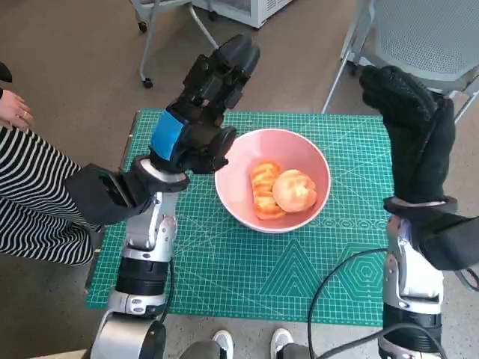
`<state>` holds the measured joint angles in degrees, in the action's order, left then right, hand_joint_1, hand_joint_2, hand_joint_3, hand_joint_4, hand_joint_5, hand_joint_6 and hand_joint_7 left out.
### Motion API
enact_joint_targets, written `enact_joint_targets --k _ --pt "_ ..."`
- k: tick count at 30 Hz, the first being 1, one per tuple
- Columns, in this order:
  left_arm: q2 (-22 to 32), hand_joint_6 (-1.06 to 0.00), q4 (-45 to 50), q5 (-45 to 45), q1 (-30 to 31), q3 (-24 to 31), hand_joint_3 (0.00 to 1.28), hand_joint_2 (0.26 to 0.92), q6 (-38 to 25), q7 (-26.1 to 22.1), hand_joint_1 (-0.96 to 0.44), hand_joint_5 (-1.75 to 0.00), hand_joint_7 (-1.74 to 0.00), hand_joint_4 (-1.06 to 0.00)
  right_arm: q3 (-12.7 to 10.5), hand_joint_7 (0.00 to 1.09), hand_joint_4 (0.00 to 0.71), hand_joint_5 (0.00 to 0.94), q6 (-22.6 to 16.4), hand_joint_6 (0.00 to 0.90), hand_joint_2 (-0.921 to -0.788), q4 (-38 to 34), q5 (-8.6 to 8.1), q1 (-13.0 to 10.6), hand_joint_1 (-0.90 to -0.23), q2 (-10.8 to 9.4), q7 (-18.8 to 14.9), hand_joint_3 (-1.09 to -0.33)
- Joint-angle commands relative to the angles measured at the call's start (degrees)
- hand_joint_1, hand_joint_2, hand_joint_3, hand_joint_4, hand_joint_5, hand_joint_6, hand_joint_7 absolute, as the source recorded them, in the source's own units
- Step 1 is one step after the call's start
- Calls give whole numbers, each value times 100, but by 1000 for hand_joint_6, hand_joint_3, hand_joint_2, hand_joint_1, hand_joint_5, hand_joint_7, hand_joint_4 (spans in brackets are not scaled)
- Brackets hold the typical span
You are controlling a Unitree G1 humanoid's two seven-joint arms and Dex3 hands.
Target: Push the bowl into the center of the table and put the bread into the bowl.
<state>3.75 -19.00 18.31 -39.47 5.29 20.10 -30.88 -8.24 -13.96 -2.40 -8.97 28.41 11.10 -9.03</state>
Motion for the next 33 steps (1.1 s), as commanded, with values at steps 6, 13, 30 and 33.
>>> enact_joint_targets --k 6,13,30,33 --pt "185 1 197 -118 179 2 665 821 105 69 -627 -17 -388 -2 95 570 190 6 83 82 -921 -170 -139 48 -720 -146 -137 -677" --pt "264 1 257 -143 265 17 618 829 96 114 -632 -15 -382 0 156 569 188 4 59 77 -921 -341 -38 140 -717 -170 -120 -678" --pt "303 1 332 -5 447 68 447 889 138 109 -617 1 -346 1 198 566 184 1 -49 58 -921 -558 -114 223 -691 -191 -274 -687" --pt "278 1 263 51 473 98 391 912 220 70 -594 1 -345 1 204 564 184 1 -72 49 -921 -576 -149 240 -686 -197 -335 -695"
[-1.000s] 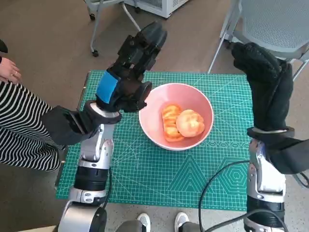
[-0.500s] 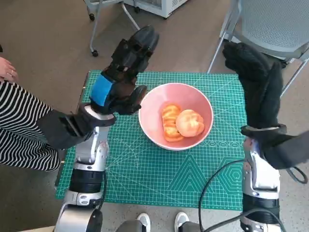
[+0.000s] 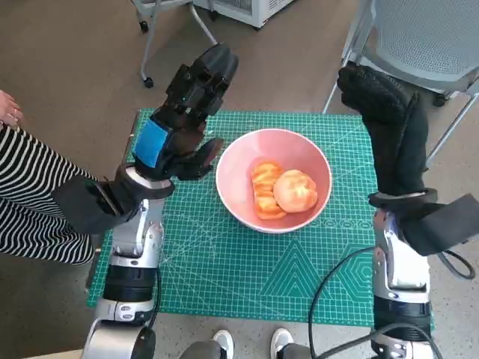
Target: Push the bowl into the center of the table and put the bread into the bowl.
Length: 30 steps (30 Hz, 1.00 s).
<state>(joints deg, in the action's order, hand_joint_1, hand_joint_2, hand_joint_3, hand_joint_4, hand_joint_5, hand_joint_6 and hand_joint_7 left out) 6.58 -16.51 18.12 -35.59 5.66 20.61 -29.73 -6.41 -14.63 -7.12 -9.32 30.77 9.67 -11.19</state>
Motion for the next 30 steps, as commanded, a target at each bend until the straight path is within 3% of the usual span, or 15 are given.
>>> enact_joint_targets --k 1,15,20,30 --pt "-10 1 1 82 88 67 386 914 189 -48 -592 1 -345 1 16 564 183 1 -7 48 -921 -107 -119 8 -685 -54 -128 -696" --pt "-14 1 -100 18 118 52 350 921 413 -22 -588 1 -356 1 -37 568 184 1 -70 43 -921 -168 -169 36 -682 -70 -194 -704" --pt "18 1 -179 -55 154 81 342 921 580 10 -569 0 -356 0 -77 572 188 2 -55 45 -921 -136 -306 29 -687 -73 -253 -699" --pt "29 1 -129 -52 171 54 334 921 514 52 -555 -1 -358 -2 -103 579 188 2 -36 55 -921 -62 -348 34 -701 -109 -239 -676"
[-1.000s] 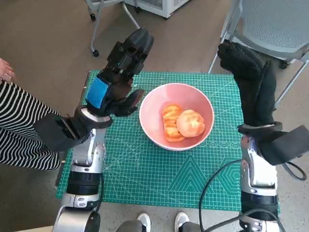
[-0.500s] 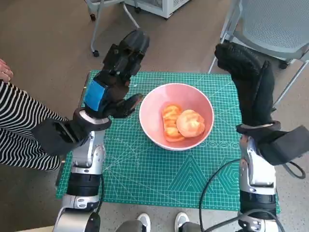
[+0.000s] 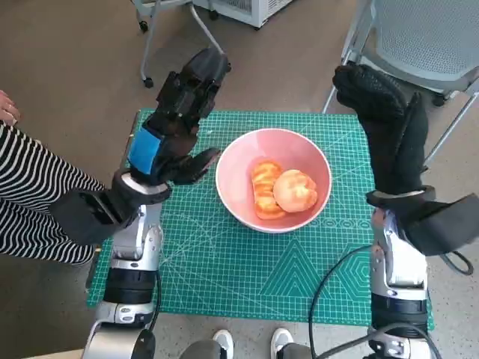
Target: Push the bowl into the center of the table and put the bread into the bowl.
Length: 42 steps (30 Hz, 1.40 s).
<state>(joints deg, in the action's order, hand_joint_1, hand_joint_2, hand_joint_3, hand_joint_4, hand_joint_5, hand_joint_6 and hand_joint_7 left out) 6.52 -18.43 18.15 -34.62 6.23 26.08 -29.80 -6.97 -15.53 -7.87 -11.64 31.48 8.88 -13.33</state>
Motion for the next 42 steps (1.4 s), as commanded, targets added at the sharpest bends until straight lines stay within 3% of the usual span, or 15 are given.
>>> enact_joint_targets --k 1,14,26,42 --pt "39 1 69 -49 75 -4 333 921 -45 60 -554 -1 -358 -2 -45 580 187 1 54 56 -921 15 -114 -32 -702 -33 -24 -674" --pt "43 1 191 -36 114 -30 333 921 -170 89 -549 -3 -371 -5 -55 582 184 1 10 61 -921 -31 -152 15 -707 -14 -54 -665" --pt "41 1 237 48 104 -15 340 921 -320 56 -518 -3 -364 -7 -10 581 180 0 -59 58 -921 -1 -89 24 -699 21 -63 -667" --pt "1 1 189 94 60 -12 343 921 -344 18 -512 -2 -360 -6 -48 582 182 1 -16 59 -921 -17 -161 44 -704 55 -117 -661"
